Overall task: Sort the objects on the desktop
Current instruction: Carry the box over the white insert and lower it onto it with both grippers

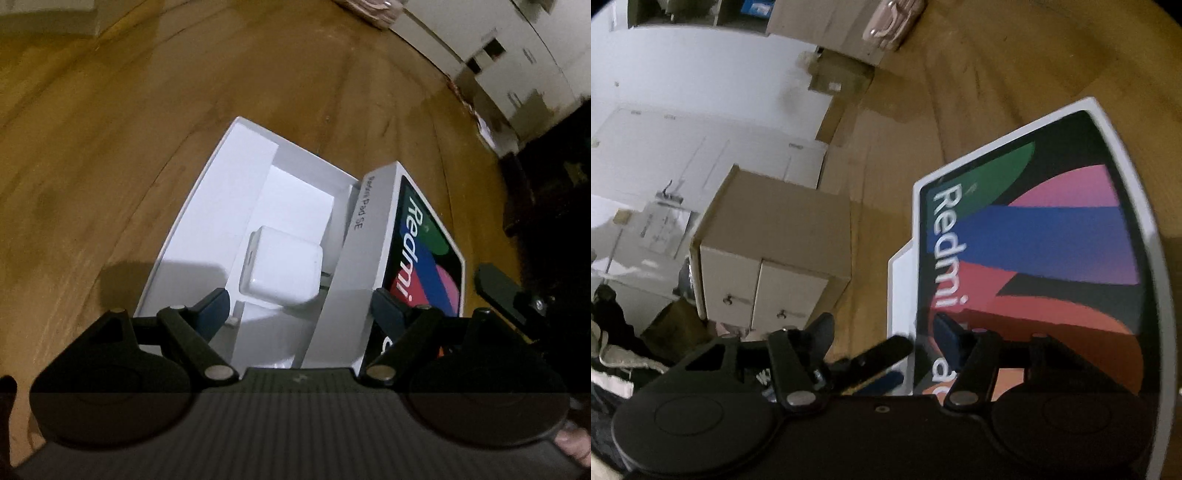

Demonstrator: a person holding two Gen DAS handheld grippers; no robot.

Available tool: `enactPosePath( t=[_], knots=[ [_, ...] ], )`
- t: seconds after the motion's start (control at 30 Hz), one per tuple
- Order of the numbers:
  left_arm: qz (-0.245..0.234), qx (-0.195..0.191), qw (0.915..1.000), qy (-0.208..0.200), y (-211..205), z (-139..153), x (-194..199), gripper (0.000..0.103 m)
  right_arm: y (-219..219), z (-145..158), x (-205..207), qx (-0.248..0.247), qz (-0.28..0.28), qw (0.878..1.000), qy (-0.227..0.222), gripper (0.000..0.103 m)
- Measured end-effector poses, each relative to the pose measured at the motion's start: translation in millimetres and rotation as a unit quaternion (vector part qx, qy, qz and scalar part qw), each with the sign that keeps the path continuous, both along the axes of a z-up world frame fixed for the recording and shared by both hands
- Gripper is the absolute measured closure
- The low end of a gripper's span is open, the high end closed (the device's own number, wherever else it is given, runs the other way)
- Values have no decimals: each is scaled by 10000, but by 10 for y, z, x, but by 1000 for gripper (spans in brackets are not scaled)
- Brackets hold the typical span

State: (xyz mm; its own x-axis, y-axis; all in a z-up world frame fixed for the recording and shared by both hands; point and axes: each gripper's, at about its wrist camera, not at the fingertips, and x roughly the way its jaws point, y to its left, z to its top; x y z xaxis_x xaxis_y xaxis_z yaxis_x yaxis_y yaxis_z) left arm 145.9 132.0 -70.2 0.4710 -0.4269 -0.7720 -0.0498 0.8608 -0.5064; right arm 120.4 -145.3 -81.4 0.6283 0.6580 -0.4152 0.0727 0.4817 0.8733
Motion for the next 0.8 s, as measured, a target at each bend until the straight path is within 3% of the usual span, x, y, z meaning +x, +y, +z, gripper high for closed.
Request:
enactPosePath(
  t=[0.1, 0.23, 0.33, 0.4, 0.5, 0.67, 0.8],
  knots=[
    [-53, 77, 9999, -39, -59, 49, -16, 18, -100, 109, -55, -318, -141, 9994, -29, 35],
    [-73, 322, 9994, -63, -180, 94, -4, 1, -334, 310, -159, -1216, -492, 9913, 82, 28],
    [-9, 650, 9978, 135, -336, 66, 62, 0, -662, 301, -306, -1193, -847, 9891, 177, 26],
    [43, 752, 9965, 374, -412, 20, 84, 0, -806, 258, -366, -1430, -1003, 9840, 364, 22],
    [-56, 753, 9965, 354, -491, -1, 53, 0, -929, 132, -399, -1779, -1059, 9757, 724, 22],
    [-280, 1079, 9936, 188, -589, 7, 3, 0, -999, -113, -421, -1416, -1018, 9804, 918, 22],
    [-373, 1019, 9939, 178, -569, -14, -12, 0, -935, -189, -387, -1348, -941, 9817, 960, 22]
  ],
)
